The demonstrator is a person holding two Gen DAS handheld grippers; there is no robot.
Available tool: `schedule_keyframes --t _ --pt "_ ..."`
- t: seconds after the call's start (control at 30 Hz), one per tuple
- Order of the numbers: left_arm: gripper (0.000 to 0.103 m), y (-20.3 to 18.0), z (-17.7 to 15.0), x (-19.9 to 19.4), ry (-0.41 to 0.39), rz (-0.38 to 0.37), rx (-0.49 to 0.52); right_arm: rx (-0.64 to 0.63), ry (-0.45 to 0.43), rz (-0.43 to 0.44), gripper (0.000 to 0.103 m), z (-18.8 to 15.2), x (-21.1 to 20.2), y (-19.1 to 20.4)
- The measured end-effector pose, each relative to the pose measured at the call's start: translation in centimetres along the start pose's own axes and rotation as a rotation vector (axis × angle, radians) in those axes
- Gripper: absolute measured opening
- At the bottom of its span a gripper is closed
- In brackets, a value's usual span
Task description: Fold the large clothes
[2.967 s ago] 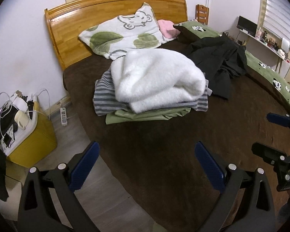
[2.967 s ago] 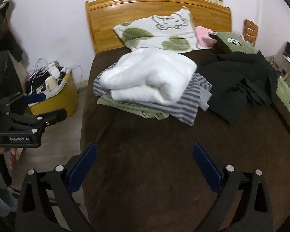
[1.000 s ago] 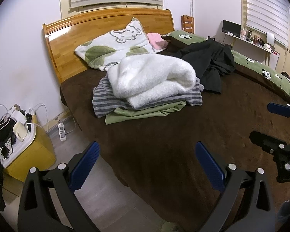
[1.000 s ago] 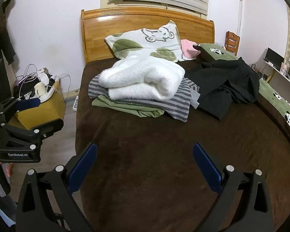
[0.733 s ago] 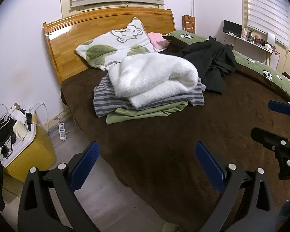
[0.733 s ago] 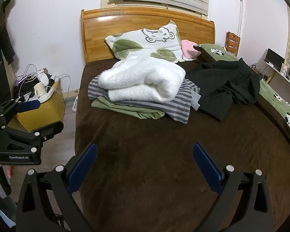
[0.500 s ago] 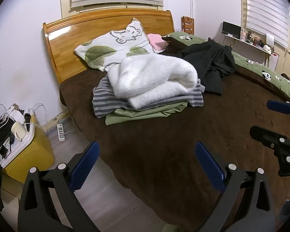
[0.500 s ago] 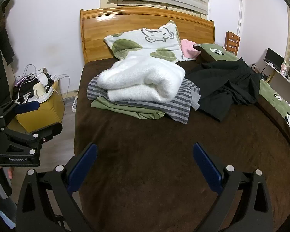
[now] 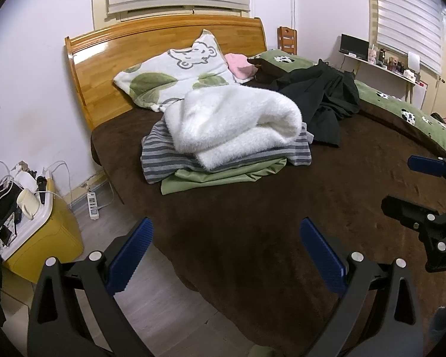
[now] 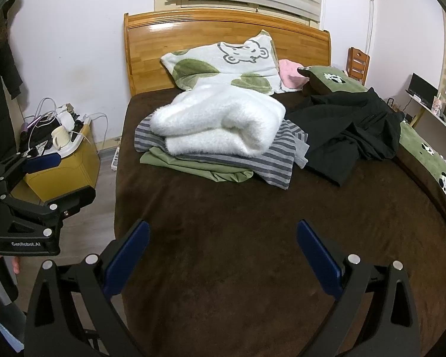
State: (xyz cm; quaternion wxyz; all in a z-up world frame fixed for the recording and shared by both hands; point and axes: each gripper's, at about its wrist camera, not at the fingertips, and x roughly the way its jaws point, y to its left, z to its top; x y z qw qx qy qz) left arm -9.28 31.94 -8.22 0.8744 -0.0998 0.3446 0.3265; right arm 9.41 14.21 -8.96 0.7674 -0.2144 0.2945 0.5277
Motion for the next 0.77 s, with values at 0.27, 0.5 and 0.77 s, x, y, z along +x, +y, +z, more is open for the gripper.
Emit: schedule_keyframes --t 0.27,0.5,0.77 --pt "0.097 -0.47 0.63 -0.10 -0.004 0.017 0.011 0.002 0.005 0.000 0.097 -0.17 0.14 -0.25" --pt "0.097 -0.44 0.69 0.07 -0.007 0.020 0.013 0.002 0.007 0.002 0.097 -0.34 0.24 -0.50" --pt "0.097 -0.51 0.63 0.34 0.010 0.032 0.024 -0.005 0.015 0.008 0.097 -0.36 0.35 -0.38"
